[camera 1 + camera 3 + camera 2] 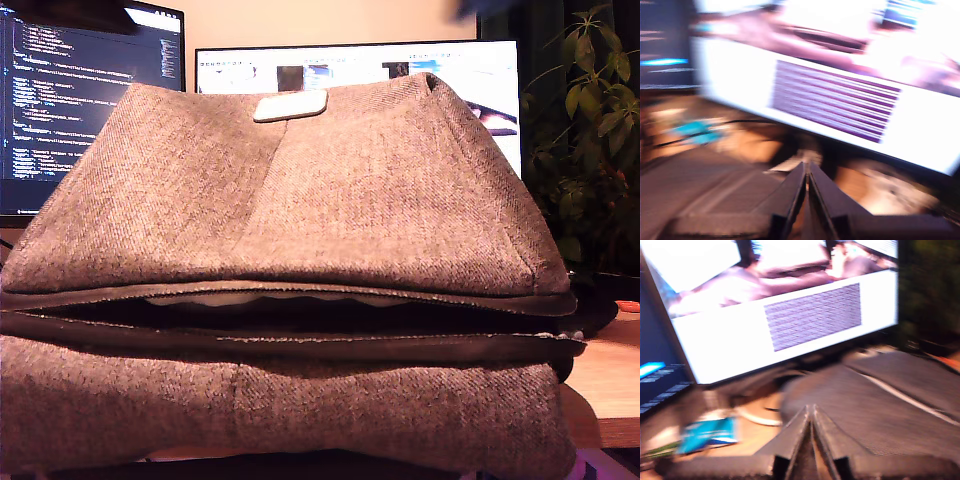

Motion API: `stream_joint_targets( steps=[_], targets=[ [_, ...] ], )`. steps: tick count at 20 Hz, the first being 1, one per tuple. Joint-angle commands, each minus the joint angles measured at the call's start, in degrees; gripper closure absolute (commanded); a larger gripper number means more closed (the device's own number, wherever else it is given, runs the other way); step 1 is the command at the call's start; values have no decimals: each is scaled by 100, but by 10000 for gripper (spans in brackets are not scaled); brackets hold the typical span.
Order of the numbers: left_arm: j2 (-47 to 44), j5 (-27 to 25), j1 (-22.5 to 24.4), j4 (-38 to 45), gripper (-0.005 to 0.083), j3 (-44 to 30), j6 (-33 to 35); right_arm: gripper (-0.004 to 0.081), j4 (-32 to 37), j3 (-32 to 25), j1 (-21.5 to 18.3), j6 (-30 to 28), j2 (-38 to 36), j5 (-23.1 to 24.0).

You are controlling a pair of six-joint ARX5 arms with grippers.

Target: Pack the pair of socks inside the grey Google backpack

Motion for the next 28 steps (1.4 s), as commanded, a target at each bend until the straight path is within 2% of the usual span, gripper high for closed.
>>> stream_joint_targets(
  steps=[1,4,7,12,15,20,23,28],
  targets=[
    [-9,179,149,-66,795,-7,-11,783,66,-383,-184,57,-321,-55],
    [-9,485,291,-304,795,-7,-15,783,304,-994,-527,55,-870,-190],
    [-90,533,306,-573,795,-26,-9,783,496,-1731,-782,33,-1578,-345],
    [-566,669,304,-927,795,-348,-15,783,527,-2957,-898,13,-2999,-330],
    [-1231,647,308,-1032,795,-734,-2,783,160,-3456,-898,28,-3932,-328],
    [-2288,654,297,-1237,795,-1449,-358,783,-826,-3692,-894,81,-5213,-326],
    [-2699,654,289,-1644,795,-1539,-404,783,-1270,-3692,-894,79,-5821,-328],
    [-3211,651,289,-1786,795,-1537,-409,783,-2168,-3692,-894,72,-6061,-326]
  ],
)
